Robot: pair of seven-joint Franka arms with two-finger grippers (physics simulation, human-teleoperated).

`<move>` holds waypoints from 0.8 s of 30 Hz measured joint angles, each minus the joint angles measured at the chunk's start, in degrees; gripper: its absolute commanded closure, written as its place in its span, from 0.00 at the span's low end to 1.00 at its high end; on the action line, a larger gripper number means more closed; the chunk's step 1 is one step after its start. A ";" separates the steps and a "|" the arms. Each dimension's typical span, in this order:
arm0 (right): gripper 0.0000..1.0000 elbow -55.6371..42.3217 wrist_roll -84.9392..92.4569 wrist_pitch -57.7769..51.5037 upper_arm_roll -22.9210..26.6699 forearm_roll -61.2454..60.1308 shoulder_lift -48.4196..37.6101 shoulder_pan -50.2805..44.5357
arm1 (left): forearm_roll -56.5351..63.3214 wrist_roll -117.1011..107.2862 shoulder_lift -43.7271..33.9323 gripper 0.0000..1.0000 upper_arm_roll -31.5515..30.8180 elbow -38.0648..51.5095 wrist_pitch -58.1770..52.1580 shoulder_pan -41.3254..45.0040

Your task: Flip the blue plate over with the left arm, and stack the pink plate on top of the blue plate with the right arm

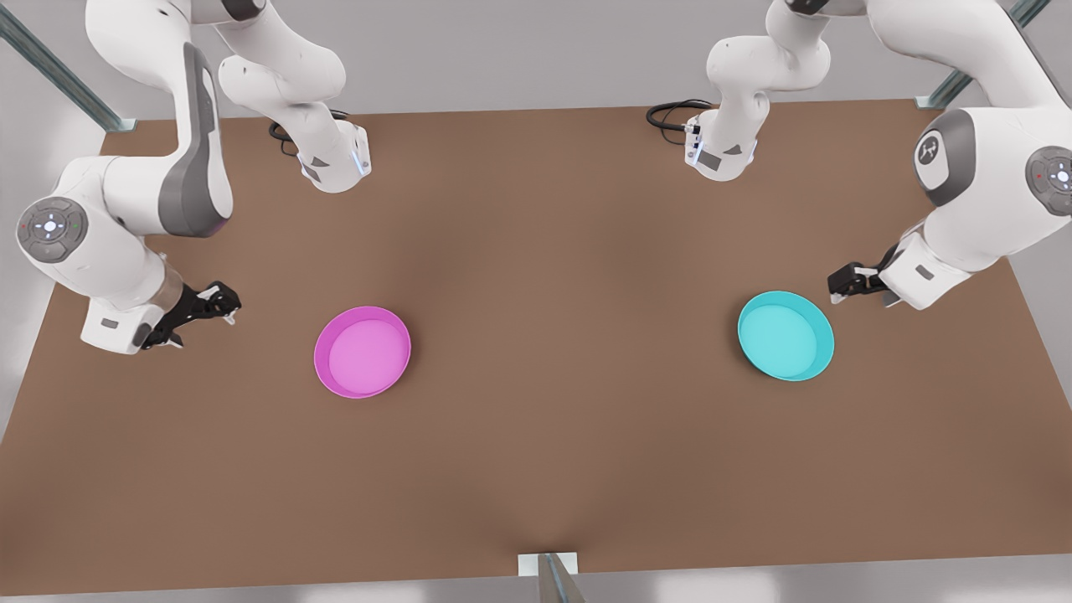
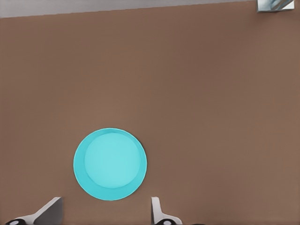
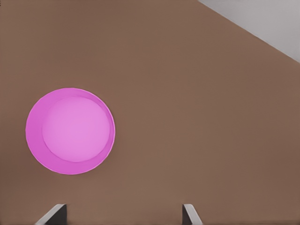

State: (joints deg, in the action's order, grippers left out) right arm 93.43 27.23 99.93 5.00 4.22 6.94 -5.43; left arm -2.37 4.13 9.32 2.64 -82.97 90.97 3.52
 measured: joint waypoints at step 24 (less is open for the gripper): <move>0.00 2.90 -19.49 -1.94 -1.97 -0.79 1.74 1.99 | -39.35 40.53 20.64 0.00 18.28 -24.58 25.04 -12.49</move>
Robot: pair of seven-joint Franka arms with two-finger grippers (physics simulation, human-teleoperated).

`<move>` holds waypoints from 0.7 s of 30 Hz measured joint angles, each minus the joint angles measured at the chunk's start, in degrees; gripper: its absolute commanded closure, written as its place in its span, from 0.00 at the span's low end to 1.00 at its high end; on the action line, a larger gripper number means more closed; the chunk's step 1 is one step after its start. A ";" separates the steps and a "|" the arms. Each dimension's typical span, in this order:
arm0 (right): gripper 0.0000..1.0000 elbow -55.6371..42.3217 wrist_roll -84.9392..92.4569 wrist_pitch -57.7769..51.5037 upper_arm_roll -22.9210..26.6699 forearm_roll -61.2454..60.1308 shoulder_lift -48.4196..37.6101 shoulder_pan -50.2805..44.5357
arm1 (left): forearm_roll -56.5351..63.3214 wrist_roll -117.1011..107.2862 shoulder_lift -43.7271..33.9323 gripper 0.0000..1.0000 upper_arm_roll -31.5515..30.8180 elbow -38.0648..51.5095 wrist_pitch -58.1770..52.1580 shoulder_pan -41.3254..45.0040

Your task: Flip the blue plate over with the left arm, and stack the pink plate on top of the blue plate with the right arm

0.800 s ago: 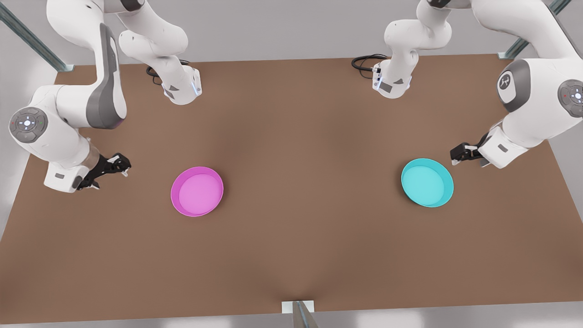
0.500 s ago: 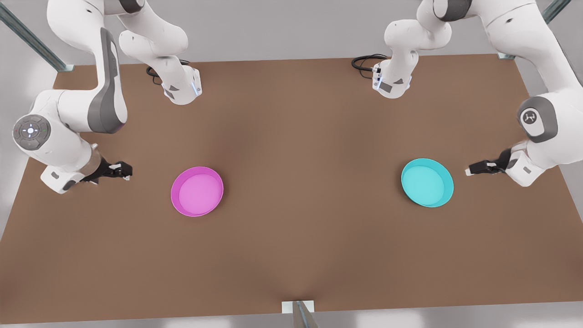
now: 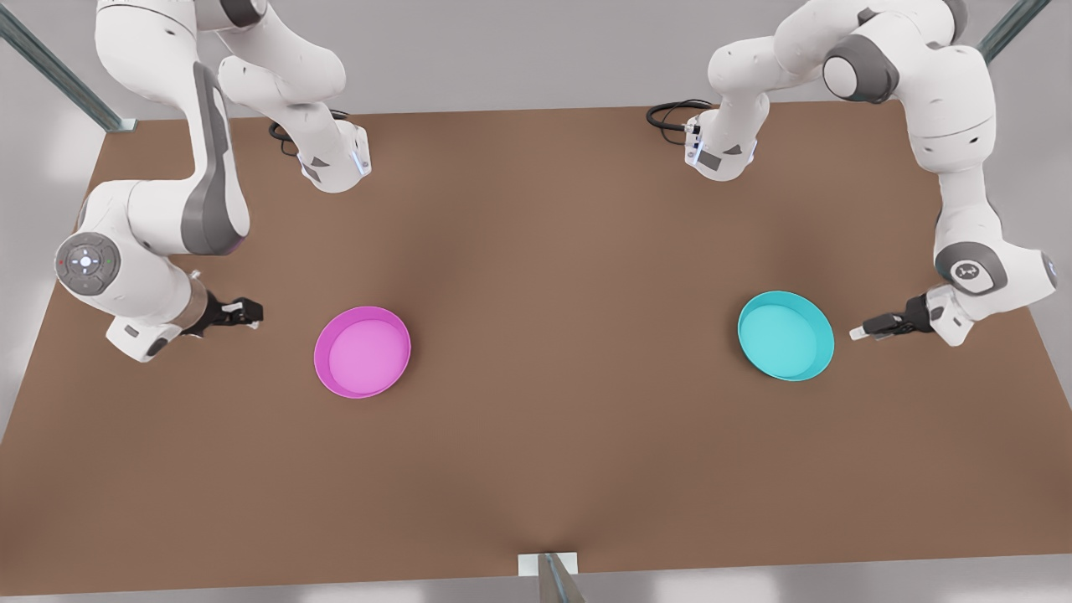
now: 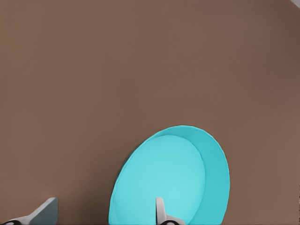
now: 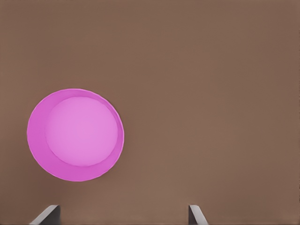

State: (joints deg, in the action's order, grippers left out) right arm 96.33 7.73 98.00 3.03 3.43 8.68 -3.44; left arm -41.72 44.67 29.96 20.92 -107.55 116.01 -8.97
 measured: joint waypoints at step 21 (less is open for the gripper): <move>0.00 0.00 0.00 0.35 -0.13 -0.09 0.82 -0.34 | -1.02 0.07 2.56 0.42 0.00 -6.36 10.03 4.66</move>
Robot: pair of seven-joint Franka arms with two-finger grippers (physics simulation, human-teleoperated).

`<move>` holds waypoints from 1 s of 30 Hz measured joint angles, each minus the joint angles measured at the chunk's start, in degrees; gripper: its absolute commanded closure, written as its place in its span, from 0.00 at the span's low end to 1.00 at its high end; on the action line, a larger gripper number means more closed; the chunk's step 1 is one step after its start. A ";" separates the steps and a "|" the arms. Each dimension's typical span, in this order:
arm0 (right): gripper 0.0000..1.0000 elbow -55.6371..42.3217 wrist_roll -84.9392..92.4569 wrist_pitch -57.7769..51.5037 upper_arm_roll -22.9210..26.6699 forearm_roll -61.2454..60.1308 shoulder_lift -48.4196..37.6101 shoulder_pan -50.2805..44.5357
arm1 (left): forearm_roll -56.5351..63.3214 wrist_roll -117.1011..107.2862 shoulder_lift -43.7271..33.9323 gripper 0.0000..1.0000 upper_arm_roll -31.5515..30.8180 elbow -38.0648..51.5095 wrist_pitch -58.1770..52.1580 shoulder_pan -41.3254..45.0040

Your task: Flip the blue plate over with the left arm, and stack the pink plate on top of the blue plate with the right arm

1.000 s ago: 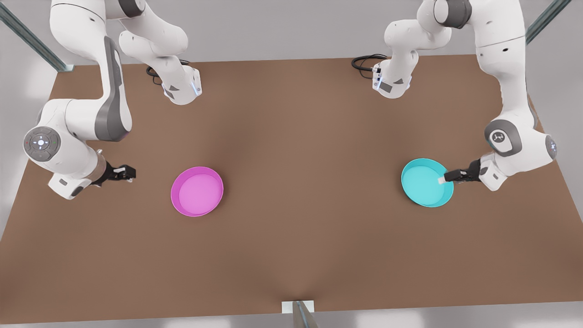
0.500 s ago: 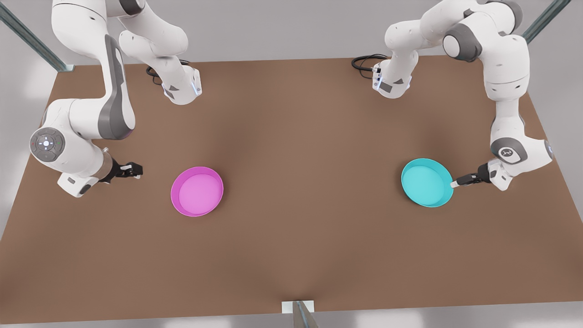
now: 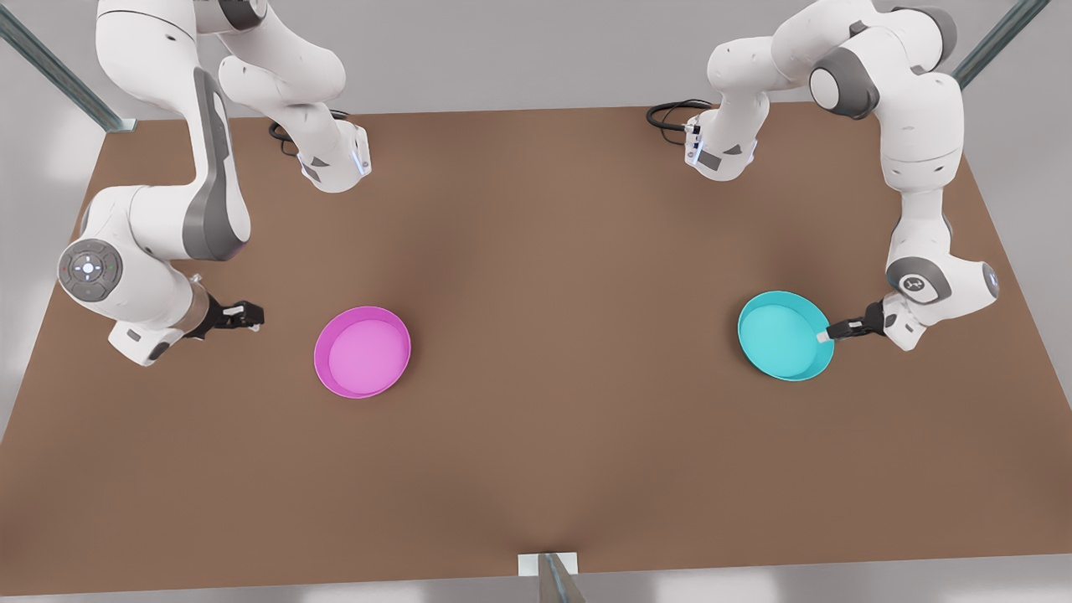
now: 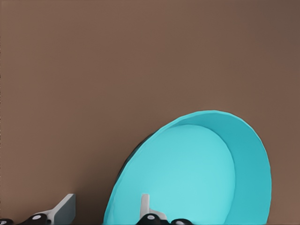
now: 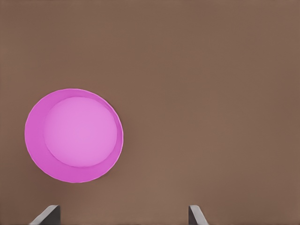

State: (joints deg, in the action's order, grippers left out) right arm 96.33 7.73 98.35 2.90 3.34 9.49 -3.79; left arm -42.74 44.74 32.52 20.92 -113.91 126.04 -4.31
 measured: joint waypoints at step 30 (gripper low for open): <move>0.00 0.44 0.26 0.35 0.00 -0.09 0.53 0.10 | 2.55 -0.26 0.53 0.62 -0.09 0.00 0.61 1.41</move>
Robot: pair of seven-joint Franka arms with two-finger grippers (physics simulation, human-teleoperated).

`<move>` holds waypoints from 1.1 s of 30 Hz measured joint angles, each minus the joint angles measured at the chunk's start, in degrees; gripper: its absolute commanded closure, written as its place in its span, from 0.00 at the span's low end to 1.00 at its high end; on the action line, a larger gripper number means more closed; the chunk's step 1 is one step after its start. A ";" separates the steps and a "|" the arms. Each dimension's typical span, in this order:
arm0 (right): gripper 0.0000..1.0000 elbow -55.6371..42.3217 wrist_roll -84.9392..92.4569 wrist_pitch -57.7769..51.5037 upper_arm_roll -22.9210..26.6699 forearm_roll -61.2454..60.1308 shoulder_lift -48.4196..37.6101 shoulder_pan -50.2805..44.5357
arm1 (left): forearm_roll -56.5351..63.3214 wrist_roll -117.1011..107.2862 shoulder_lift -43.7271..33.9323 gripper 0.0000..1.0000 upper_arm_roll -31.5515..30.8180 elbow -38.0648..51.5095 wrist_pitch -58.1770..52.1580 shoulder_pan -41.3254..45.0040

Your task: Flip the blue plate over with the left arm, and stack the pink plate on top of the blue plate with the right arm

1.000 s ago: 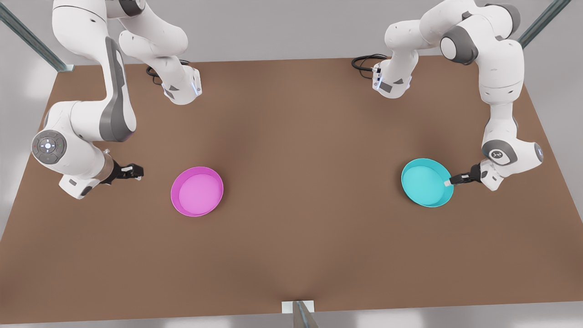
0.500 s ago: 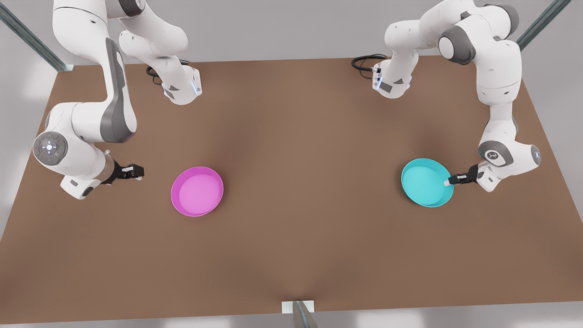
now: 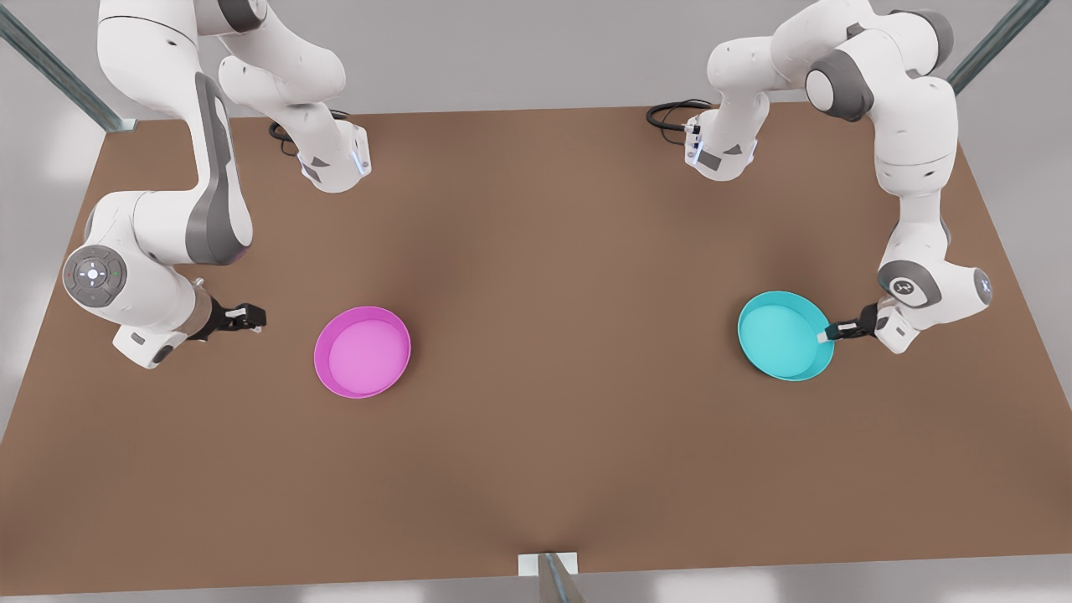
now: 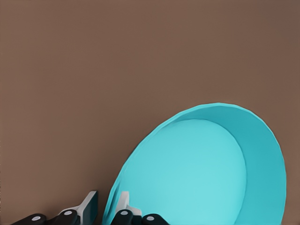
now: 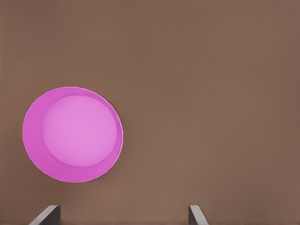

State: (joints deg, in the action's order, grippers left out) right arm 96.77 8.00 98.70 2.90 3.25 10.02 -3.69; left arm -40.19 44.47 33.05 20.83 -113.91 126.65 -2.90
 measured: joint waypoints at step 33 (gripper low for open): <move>0.00 -0.58 0.09 0.00 -0.79 -0.22 -0.32 0.00 | 4.12 -0.84 -1.89 0.79 -0.53 1.47 -3.89 0.62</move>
State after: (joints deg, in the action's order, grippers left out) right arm 96.19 8.09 98.70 2.11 3.03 9.70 -3.69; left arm -36.08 43.64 31.16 20.30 -112.43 122.77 -2.28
